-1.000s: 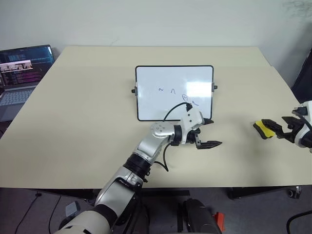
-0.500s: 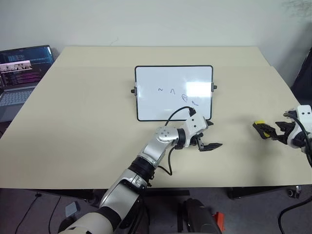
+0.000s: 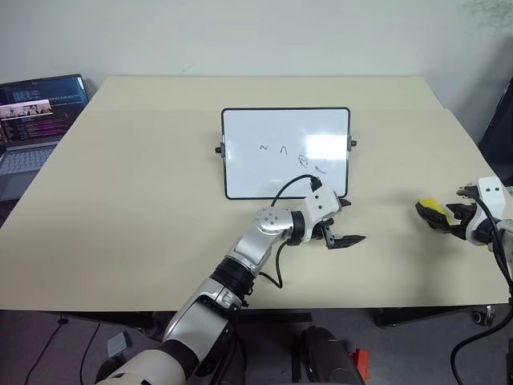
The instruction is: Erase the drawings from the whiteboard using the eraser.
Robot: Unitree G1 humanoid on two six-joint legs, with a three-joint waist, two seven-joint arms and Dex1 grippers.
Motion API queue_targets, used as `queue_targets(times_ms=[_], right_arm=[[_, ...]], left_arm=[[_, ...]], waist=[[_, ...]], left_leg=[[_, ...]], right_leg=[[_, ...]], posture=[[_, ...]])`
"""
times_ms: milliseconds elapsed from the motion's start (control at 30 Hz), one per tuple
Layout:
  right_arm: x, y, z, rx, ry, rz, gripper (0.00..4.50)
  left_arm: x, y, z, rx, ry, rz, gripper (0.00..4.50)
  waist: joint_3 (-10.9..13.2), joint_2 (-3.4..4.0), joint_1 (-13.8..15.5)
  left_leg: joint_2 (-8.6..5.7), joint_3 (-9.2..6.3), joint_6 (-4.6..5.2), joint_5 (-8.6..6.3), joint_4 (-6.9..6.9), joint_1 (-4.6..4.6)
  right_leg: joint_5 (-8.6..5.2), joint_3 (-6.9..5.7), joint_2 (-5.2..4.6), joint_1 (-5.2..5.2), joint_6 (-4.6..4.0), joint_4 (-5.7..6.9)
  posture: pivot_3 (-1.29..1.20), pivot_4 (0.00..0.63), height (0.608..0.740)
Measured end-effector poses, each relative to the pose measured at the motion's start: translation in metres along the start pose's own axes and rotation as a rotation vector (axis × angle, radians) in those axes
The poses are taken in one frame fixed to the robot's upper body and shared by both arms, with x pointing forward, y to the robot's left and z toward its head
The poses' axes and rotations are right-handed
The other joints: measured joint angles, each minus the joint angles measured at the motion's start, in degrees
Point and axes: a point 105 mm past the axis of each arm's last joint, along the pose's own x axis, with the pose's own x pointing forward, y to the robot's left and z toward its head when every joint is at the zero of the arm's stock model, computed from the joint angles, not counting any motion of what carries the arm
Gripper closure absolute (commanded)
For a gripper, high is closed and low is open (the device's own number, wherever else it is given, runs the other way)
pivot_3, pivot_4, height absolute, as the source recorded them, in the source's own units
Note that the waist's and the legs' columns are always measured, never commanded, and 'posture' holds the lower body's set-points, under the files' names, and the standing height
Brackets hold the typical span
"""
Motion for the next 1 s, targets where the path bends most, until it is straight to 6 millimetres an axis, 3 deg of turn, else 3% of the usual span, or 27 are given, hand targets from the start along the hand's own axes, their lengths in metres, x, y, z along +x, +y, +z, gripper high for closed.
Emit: queue_targets(times_ms=[667, 1000], right_arm=[[0.001, 0.006, -0.001, -0.012, 0.014, 0.04, 0.18], [0.0, -0.003, 0.009, -0.075, 0.046, -0.019, 0.18]], left_arm=[[-0.002, 0.002, -0.001, 0.001, 0.006, 0.007, 0.0], [-0.002, 0.002, -0.002, 0.001, 0.008, 0.009, 0.0]], waist=[[0.0, 0.01, -0.05], [-0.01, 0.01, -0.09]], left_leg=[[0.0, 0.0, 0.0, 0.0, 0.0, 0.0], [0.0, 0.01, 0.0, 0.0, 0.01, 0.01]], right_leg=[[0.0, 0.0, 0.0, 0.0, 0.0, 0.01], [0.0, 0.01, 0.0, 0.0, 0.0, 0.03]], posture=[[0.0, 0.15, 0.74], [0.0, 0.15, 0.74]])
